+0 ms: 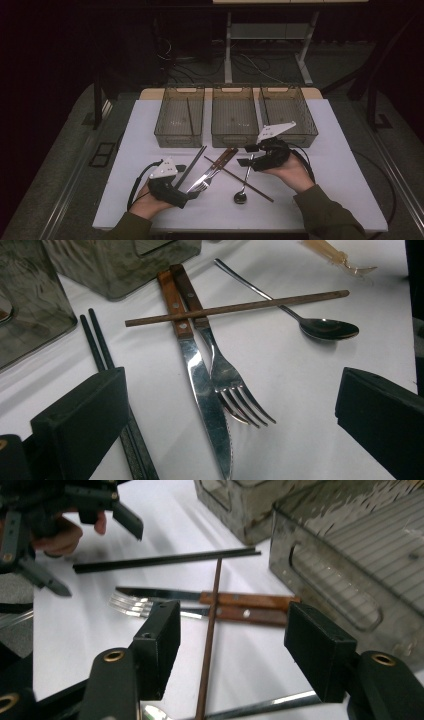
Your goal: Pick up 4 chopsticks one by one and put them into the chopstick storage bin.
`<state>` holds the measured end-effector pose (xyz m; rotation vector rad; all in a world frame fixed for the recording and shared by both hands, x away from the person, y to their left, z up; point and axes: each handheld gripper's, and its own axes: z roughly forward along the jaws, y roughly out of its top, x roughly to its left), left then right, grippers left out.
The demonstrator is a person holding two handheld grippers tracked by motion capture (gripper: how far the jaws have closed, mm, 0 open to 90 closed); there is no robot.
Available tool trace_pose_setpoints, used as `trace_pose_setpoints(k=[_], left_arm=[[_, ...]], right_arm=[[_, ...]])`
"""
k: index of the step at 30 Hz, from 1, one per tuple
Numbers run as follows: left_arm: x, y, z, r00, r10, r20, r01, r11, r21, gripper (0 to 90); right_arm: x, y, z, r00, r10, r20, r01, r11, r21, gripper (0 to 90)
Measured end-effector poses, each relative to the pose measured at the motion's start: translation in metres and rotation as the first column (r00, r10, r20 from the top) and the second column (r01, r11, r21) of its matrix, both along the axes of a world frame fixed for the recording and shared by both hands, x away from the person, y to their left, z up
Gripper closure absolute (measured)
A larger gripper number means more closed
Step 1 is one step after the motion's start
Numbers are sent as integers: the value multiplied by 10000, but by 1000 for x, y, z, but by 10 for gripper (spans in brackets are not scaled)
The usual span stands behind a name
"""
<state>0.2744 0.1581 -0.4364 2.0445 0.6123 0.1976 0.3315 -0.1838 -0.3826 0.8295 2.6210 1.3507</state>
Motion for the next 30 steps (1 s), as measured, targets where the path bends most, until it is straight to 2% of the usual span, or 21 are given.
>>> trace_pose_setpoints(k=[4, 6, 10, 17, 19, 24, 30], left_arm=[[0, 0, 0, 10000, 20, -17, -20, 10000, 33, 1], [-1, -1, 0, 10000, 20, -43, -20, 10000, 43, 1], [-1, 0, 0, 10000, 26, -47, -26, 10000, 47, 1], [-1, 1, -1, 9999, 119, -39, -119, 9999, 2, 1], [-1, 1, -1, 9999, 135, -43, -135, 9999, 8, 1], [0, 0, -1, 9999, 102, -28, -102, 9999, 55, 1], [-1, -2, -2, 10000, 43, -34, -43, 9999, 116, 1]], right_arm=[[-8, -6, -7, 9998, -51, -172, 50, 10000, -36, 397], [-12, -10, -11, 9992, -16, -400, 7, 9998, -223, 404], [-21, -17, -20, 9987, -49, -507, 29, 9993, -385, 433], [-41, -22, -33, 9995, -159, -287, 135, 9965, -827, 526], [-42, -21, -36, 9996, -173, -211, 148, 9932, -1159, 566], [-40, -19, -41, 9982, -141, -588, 75, 9937, -1119, 642], [-41, -14, -47, 9960, -210, -868, 87, 9903, -1387, 701]])
